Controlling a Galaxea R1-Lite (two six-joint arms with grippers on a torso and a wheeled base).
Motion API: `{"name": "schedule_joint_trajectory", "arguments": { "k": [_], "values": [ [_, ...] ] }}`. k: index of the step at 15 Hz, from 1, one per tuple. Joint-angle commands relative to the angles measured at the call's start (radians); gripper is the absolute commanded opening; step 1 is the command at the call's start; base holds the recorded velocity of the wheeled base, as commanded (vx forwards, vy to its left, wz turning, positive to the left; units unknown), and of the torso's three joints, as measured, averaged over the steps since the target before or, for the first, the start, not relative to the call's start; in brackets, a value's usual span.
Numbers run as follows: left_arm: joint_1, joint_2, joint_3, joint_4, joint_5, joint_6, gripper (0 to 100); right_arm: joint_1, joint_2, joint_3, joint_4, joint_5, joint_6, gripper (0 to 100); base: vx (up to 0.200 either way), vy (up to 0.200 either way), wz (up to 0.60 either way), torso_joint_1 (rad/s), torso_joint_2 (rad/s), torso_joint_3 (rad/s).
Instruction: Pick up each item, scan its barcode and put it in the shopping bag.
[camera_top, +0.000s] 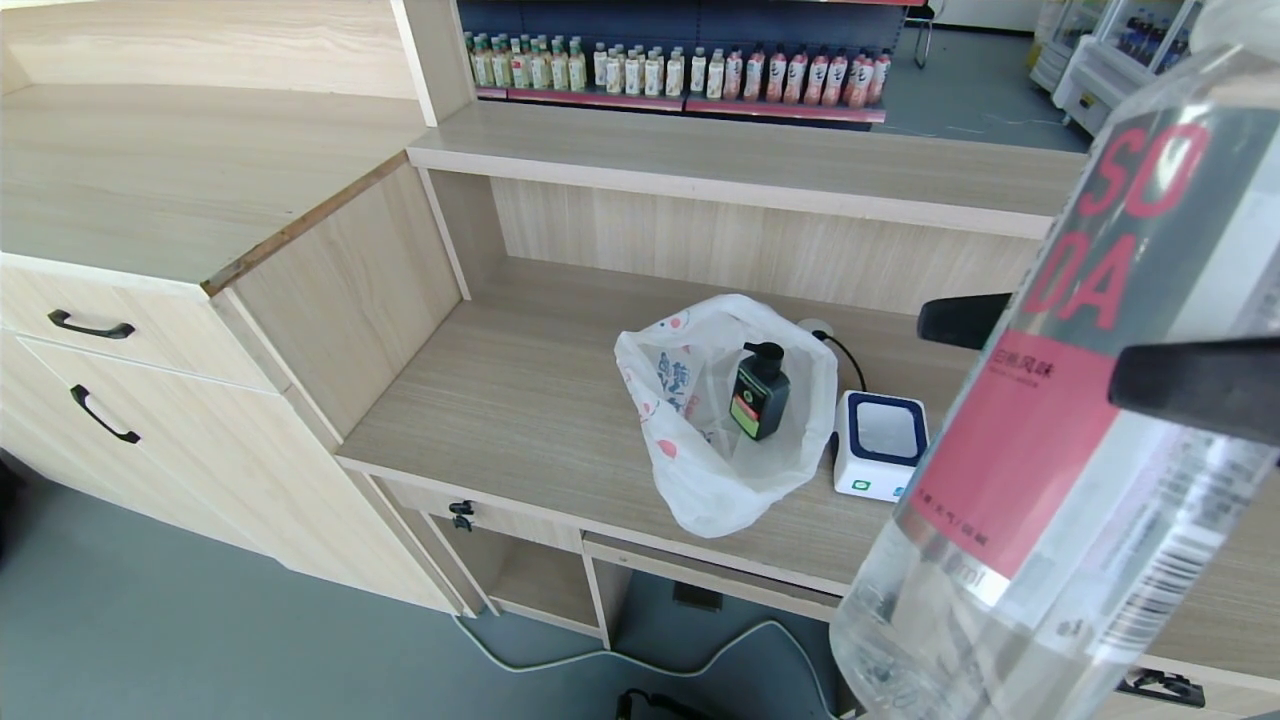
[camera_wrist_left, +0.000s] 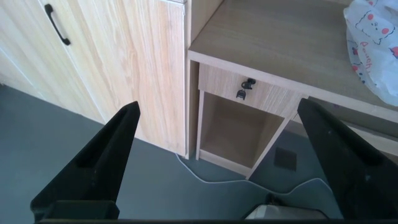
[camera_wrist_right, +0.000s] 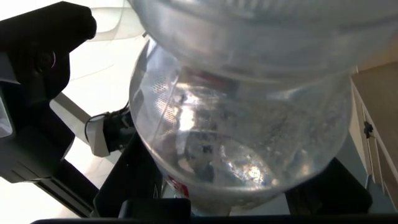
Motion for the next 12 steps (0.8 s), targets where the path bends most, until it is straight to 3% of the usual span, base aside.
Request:
{"name": "schedule_joint_trajectory", "arguments": {
  "k": [1,4,7,8,9,11,12],
  "values": [
    [0.000,0.000,-0.001,0.000,0.000,-0.001,100,-0.016,-0.003,0.003,0.000,-0.001,-0.023,0,0.000,0.000,0.00,0.000,0.00,0.000],
    [0.000,0.000,-0.001,0.000,0.000,-0.001,100,-0.269,0.056,0.039,0.018,0.002,-0.446,0,0.000,0.000,0.00,0.000,0.00,0.000],
    [0.000,0.000,0.001,0.000,0.000,-0.001,100,-0.477,0.051,0.031,0.173,0.005,-0.836,0,0.000,0.000,0.00,0.000,0.00,0.000],
    [0.000,0.000,-0.001,0.000,0.000,-0.001,100,-0.701,0.051,0.020,0.319,0.022,-1.193,0,0.000,0.000,0.00,0.000,0.00,0.000],
    [0.000,0.000,-0.001,0.000,0.000,-0.001,100,-0.812,0.049,0.016,0.401,0.083,-1.372,0,0.000,0.000,0.00,0.000,0.00,0.000],
    [0.000,0.000,-0.001,0.000,0.000,-0.001,100,-0.931,0.085,-0.030,0.636,0.241,-1.684,0,0.000,0.000,0.00,0.000,0.00,0.000],
    [0.000,0.000,0.001,0.000,0.000,-0.001,100,-0.957,0.097,-0.064,0.759,0.267,-1.794,0,0.000,0.000,0.00,0.000,0.00,0.000]
  ]
}}
